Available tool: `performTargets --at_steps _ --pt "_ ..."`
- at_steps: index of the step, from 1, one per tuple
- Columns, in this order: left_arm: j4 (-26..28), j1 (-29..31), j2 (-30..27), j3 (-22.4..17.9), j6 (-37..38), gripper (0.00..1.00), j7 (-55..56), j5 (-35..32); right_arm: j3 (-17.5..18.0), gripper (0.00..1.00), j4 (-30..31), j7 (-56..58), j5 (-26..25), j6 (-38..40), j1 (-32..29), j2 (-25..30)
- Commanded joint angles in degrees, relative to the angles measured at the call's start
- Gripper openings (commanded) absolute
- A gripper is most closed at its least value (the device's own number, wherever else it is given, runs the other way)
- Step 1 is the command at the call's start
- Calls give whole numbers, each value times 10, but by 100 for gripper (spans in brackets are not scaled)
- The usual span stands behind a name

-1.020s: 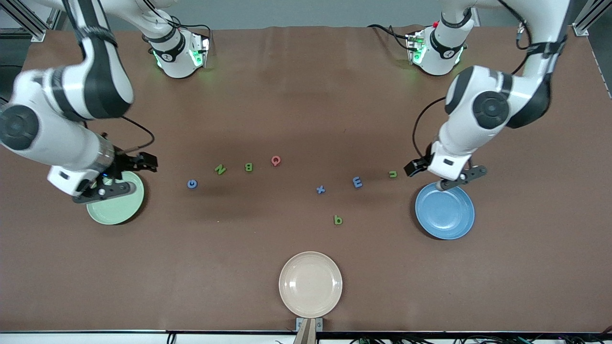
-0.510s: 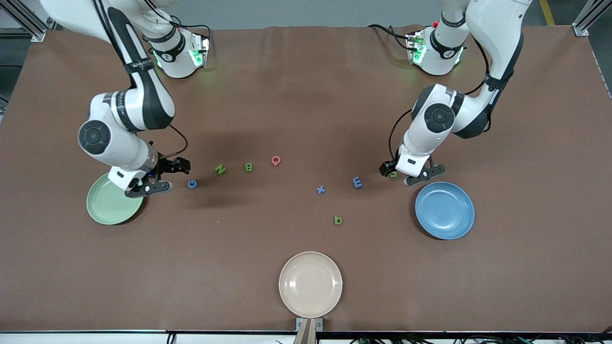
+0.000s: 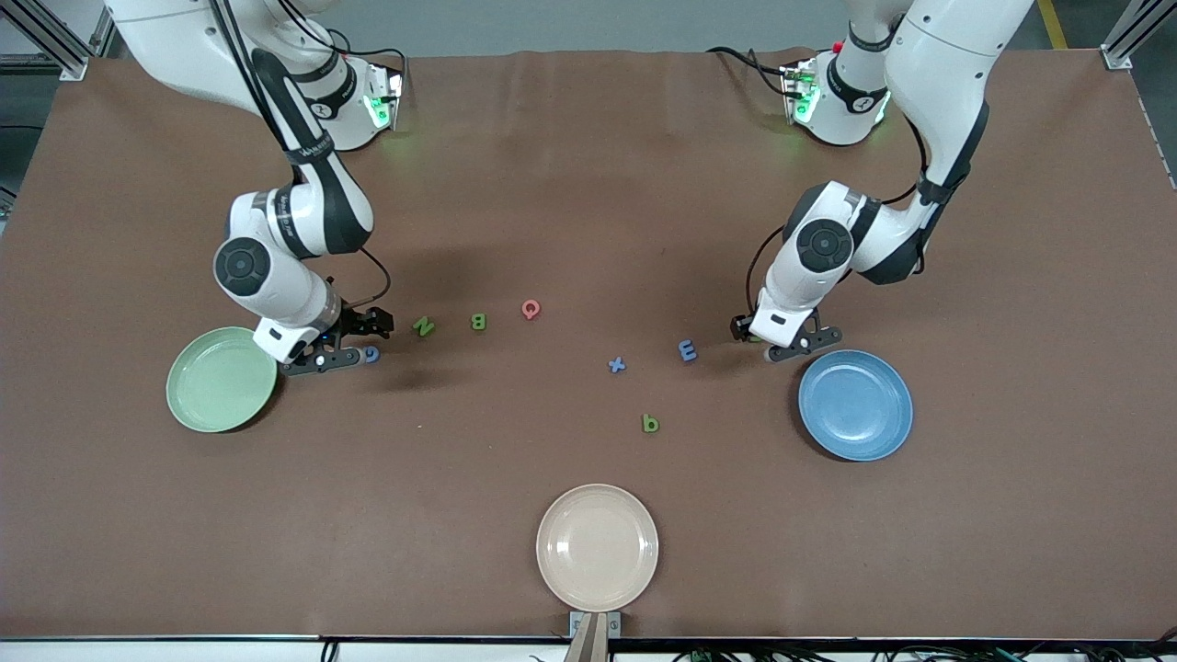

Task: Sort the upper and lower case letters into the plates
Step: 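Reach the right gripper to the blue G while the left gripper reaches the green u, then grasp the G with the right gripper while the left gripper carries the u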

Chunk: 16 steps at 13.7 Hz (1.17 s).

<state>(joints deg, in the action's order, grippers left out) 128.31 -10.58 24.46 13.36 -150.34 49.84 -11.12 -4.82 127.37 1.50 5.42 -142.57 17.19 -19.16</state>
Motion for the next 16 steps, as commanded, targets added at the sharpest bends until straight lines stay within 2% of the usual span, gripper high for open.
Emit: performTargets --at_steps 1,3,7,9,10,11,12,13,14,15,16 --pt "-2 2 7 -1 -7 60 16 -14 -5 99 -8 -7 -1 -15 7 -24" --pt "-3 2 12 -2 -7 50 16 -14 -5 95 -23 -7 -1 -15 5 -41" --pt "-9 5 8 -3 -7 0 18 -14 -6 80 -44 -8 -2 -14 -1 -67" --pt "-7 14 -22 -3 7 0 25 -14 -6 78 -46 -8 -2 -15 -1 -73" --pt "-10 25 -51 -2 37 0 29 -14 -7 78 -48 -8 -2 -15 -1 -75" --pt "-13 42 -82 -3 77 0 25 -14 -7 77 -49 -7 -2 -15 -1 -76" --pt "-25 86 -102 -1 106 0 8 -15 -8 73 -48 -7 -2 -15 -1 -76" --pt "-46 119 -105 3 113 0 1 -15 -8 68 -48 -7 -2 -15 -2 -76" --pt "-83 127 -98 0 132 0 10 -8 -8 65 -48 -7 -2 -15 -2 -78" --pt "-117 140 -83 -4 184 0 0 -10 -8 62 -48 -7 -2 -15 -2 -78" --pt "-152 159 -66 -4 205 0 0 -12 -8 59 -48 -7 -2 -14 -1 -78"
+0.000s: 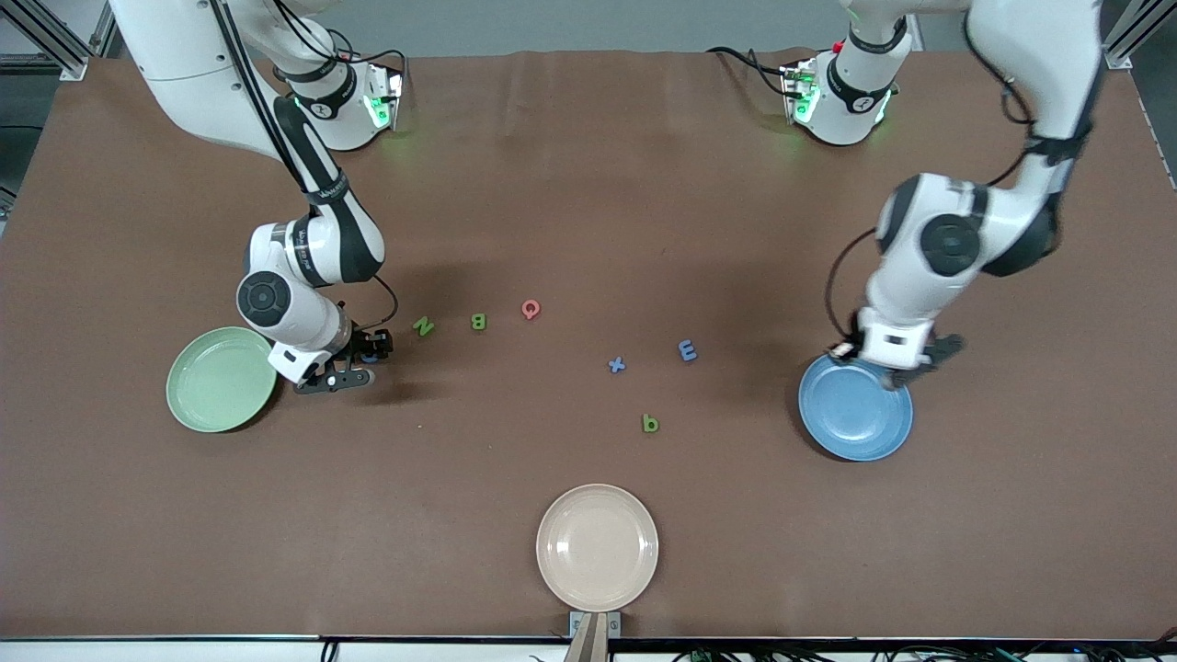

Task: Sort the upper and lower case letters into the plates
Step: 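Grasp the G with the right gripper while the left gripper carries the u, then place the G on the green plate while the left gripper drops the u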

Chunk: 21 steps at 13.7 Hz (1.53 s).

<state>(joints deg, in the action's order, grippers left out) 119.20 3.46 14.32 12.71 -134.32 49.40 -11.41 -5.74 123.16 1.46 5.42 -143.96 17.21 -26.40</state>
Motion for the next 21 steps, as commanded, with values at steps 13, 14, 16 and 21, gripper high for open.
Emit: performTargets --at_steps 13,14,16,21 --pt "-158 17 167 3 49 100 24 -10 1 23 -4 5 -3 11 -3 0" --pt "-158 13 166 5 49 100 25 -10 0 22 -5 11 -3 30 -4 8" --pt "-156 -6 158 13 50 100 38 -7 -9 22 -7 34 -4 76 -15 43" --pt "-144 -117 159 21 49 100 128 -9 -91 22 -32 212 -4 132 -42 67"
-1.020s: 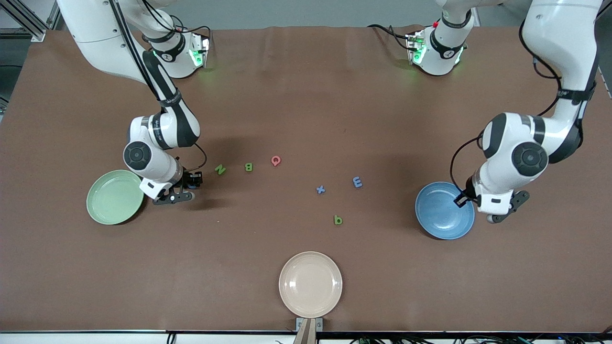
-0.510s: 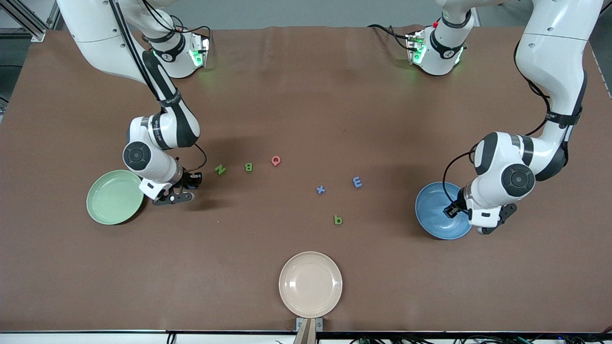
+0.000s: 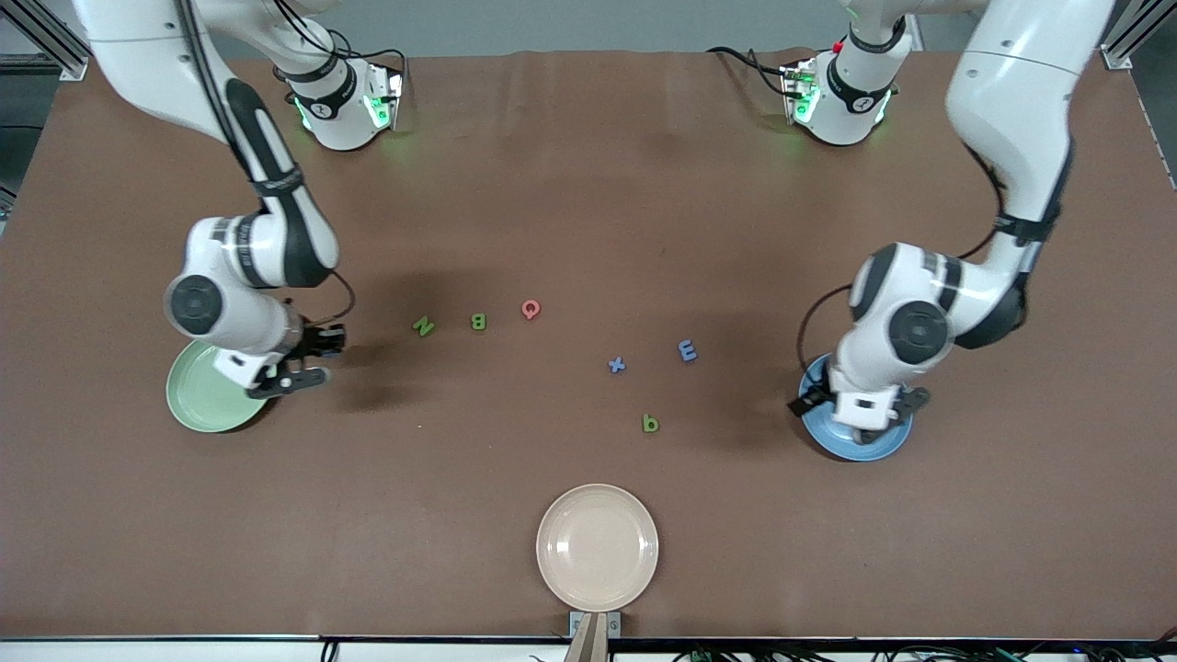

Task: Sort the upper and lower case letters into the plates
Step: 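Place the G on the green plate while the left gripper drops the u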

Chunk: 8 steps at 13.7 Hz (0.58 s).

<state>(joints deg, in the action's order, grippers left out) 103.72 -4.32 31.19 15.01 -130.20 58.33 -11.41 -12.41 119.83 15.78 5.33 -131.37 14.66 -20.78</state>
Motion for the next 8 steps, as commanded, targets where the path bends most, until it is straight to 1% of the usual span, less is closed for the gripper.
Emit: performTargets --at_steps 1,3,5,6,8 --pt "11 -61 -10 -3 6 100 56 -9 -38 22 -5 99 -3 6 -25 8" --pt "13 -86 -8 -2 -1 100 104 -10 -44 22 -13 147 -3 -2 -55 5" --pt "24 -107 -8 -2 -4 100 115 -10 -44 22 -18 176 -3 -26 -81 -7" --pt "30 -110 -7 -2 -14 100 117 -10 -44 22 -18 187 -3 -44 -88 -15" --pt "47 -121 -3 -2 -58 100 135 -10 -43 23 -18 202 -2 -70 -101 -36"
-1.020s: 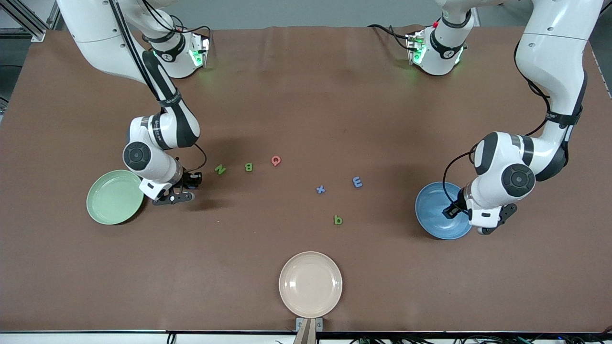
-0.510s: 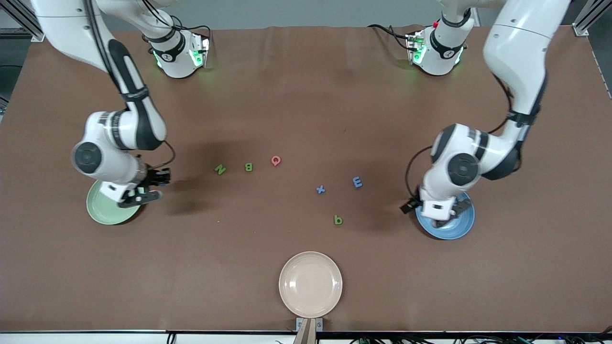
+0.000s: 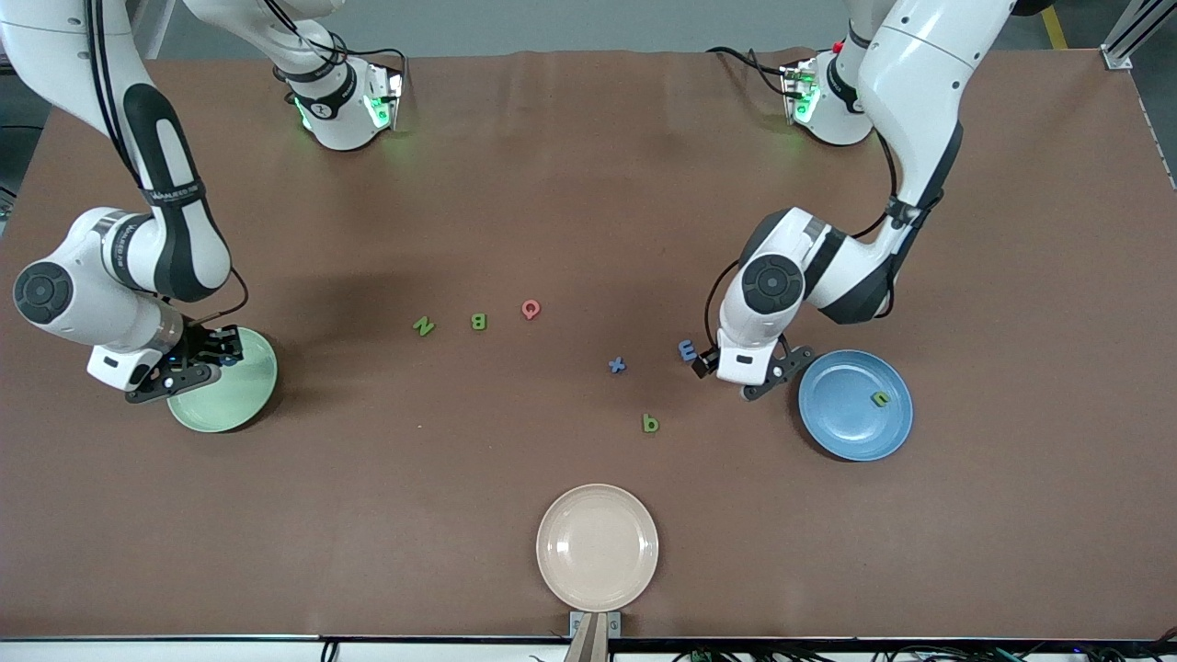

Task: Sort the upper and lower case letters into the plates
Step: 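Grasp the blue E with the left gripper while the right gripper withdraws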

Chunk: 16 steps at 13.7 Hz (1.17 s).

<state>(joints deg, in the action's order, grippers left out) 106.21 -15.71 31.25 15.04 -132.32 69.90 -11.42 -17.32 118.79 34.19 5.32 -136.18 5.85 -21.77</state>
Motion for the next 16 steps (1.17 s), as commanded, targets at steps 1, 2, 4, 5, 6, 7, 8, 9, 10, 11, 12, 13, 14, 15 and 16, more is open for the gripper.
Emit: performTargets --at_steps 1,2,4,5,6,7,8,9,10,11,12,13,14,15,16 --pt "23 -19 7 -3 -52 100 27 -9 7 23 -6 21 -1 -25 -20 -34" --pt "21 -25 14 -3 -59 100 35 -9 7 24 -6 20 -1 -25 -22 -41" --pt "20 -34 34 -3 -84 100 38 -10 8 25 -6 20 1 -34 -25 -53" --pt "20 -38 45 -4 -95 99 38 -10 8 26 -5 21 2 -38 -26 -58" --pt "20 -38 51 -4 -101 97 38 -10 8 26 -5 20 5 -38 -26 -63" --pt "20 -38 55 -4 -103 93 38 -10 8 27 -4 20 5 -38 -26 -65" --pt "19 -39 58 -4 -103 88 38 -10 8 30 -4 20 5 -37 -26 -65" --pt "17 -42 63 -4 -103 83 38 -10 9 31 -4 20 5 -38 -26 -64" --pt "17 -49 63 -4 -103 75 38 -9 8 35 -4 20 5 -37 -26 -65" --pt "15 -50 63 -4 -103 63 38 -9 9 46 -4 20 5 -37 -26 -65" --pt "13 -48 63 -4 -103 48 38 -9 9 80 -5 19 5 -37 -25 -64" --pt "10 -47 63 -7 -103 36 38 -9 9 100 -7 19 6 -36 -24 -64" --pt "6 -47 64 -10 -103 23 36 -10 9 100 -8 17 5 -30 -22 -57" --pt "4 -44 65 -13 -103 9 32 -15 8 100 -8 12 5 -28 -18 -46" --pt "4 -42 61 -24 -103 1 30 -39 9 100 -9 9 6 -11 -17 -28"
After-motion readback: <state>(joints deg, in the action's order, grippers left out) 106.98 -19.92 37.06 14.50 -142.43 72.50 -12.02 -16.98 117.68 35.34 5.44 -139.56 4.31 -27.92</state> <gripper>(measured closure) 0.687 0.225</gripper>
